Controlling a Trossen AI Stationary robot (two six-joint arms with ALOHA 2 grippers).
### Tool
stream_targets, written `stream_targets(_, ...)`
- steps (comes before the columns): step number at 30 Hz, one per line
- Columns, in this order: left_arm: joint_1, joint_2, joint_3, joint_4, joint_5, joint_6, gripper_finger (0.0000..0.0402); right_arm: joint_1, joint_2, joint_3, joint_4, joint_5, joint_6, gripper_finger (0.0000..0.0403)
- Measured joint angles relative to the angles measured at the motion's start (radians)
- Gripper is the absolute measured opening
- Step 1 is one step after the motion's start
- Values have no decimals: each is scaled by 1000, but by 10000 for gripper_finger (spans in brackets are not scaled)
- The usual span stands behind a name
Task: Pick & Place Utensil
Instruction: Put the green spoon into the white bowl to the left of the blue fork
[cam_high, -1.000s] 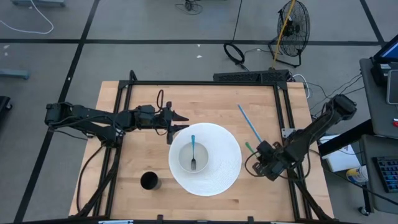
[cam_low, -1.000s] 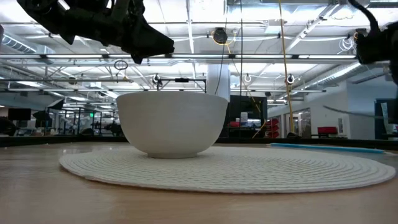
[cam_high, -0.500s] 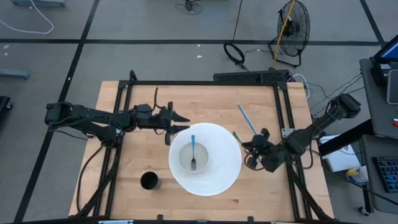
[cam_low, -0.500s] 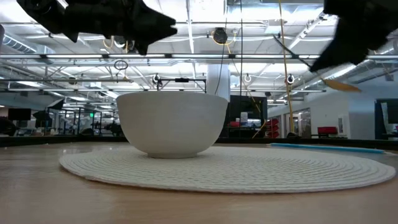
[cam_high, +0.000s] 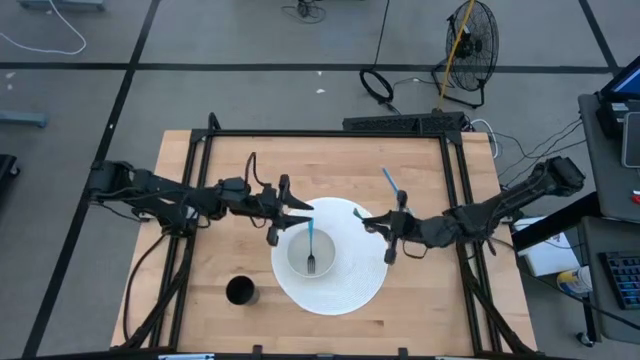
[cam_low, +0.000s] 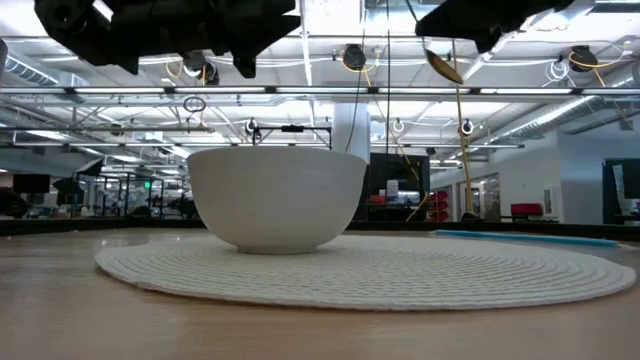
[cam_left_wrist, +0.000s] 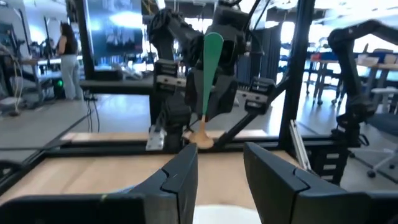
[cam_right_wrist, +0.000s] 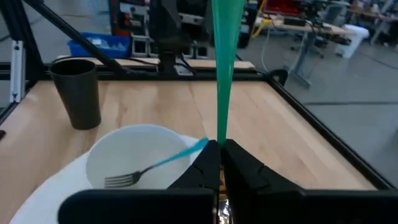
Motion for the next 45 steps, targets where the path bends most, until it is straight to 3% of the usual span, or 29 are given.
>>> stream_targets(5,1,80,35,85,-24,-13,142,-49,59,0,107,-63,-60,0)
stream_targets(11,2,186,151,35,-34,-20,177,-109,158,0,251,-181,-111,0)
stream_targets(20,1,272,238,11,-27,-39,235,-153,221,0,325,-181,-121,0)
stream_targets(28,2,271,241,25,-37,-41,250,-163,240,0,371,-181,-138,0)
stream_targets(36,2,271,241,37,-90,-52,219,-180,266,-1,376,-210,-131,0)
stream_targets(45,2,271,241,40,-88,-41,132,-181,263,-1,385,-208,-132,0)
